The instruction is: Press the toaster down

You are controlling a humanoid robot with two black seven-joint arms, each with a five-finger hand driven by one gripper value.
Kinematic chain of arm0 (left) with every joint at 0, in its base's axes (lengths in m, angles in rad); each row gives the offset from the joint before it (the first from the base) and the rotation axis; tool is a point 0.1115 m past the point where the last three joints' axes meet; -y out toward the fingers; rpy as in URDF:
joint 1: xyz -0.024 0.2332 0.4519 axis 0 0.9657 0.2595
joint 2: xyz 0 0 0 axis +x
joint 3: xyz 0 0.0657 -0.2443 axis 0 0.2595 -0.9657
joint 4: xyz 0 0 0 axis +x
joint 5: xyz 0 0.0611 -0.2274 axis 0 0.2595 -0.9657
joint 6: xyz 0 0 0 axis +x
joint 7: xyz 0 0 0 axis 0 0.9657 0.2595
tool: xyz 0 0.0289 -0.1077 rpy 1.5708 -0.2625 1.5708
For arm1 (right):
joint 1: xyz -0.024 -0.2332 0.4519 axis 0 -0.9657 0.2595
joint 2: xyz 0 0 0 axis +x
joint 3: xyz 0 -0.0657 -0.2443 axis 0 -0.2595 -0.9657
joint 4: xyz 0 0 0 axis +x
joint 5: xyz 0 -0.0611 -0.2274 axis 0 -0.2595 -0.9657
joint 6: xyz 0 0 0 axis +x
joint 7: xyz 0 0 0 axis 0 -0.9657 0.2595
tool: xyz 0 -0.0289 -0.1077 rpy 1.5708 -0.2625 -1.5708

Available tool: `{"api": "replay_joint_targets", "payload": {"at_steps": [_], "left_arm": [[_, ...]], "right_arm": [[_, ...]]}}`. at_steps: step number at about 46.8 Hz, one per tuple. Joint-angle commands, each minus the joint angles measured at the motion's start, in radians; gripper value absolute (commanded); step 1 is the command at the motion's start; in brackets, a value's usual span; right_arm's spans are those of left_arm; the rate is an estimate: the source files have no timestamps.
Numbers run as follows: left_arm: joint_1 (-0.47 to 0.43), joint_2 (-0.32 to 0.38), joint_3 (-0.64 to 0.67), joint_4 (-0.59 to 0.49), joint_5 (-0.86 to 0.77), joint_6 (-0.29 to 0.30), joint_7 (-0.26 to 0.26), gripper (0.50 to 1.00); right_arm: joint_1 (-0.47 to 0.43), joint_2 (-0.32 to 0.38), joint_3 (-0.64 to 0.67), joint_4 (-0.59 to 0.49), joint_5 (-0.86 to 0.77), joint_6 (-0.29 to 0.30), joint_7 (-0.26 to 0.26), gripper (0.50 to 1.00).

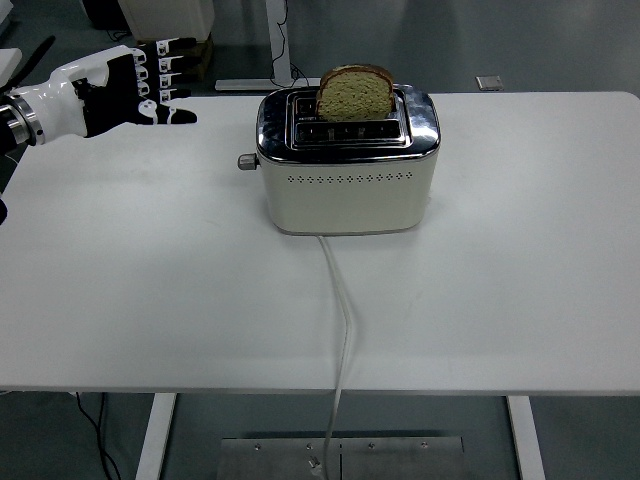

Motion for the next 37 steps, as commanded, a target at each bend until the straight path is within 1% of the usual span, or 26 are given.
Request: {"api": "replay_joint_targets", "payload": {"at_steps": [1,4,8,15,19,25,28,37], "left_arm": [[-0.023,0.01,0.036,-0.001,0.075,-0.055,0.021,1.0],[-0.045,0.019,0.075,-0.002,0.137,-0.086,0.039,1.0],[-0.069,0.042,0.131,-0.002,0.198,-0.109,0.049,1.0],[-0.12,0.051,0.225,-0.001,0.25,-0.126,0.05,1.0],[-0.151,0.048,0.279,0.002,0.267,-0.124,0.05,1.0],[-0.186,0.027,0.332,0.008,0.278,-0.123,0.079,1.0],[-0.198,-0.001,0.34,0.019,0.278,-0.123,0.09,1.0],[-0.238,-0.081,0.362,0.102,0.28,-0.123,0.093,1.0]], "right_arm": [[0.0,0.0,0.0,0.0,0.0,0.0,0.0,1.0],[0.0,0.0,0.0,0.0,0.0,0.0,0.0,1.0],[0.0,0.0,0.0,0.0,0.0,0.0,0.0,1.0],[0.0,0.0,-0.001,0.0,0.0,0.0,0.0,1.0],[0.0,0.0,-0.001,0.0,0.0,0.0,0.0,1.0],[0.0,0.0,-0.001,0.0,0.0,0.0,0.0,1.0],[0.0,0.0,0.0,0.0,0.0,0.0,0.0,1.0],[0.0,0.0,0.002,0.0,0.0,0.0,0.0,1.0]]}}
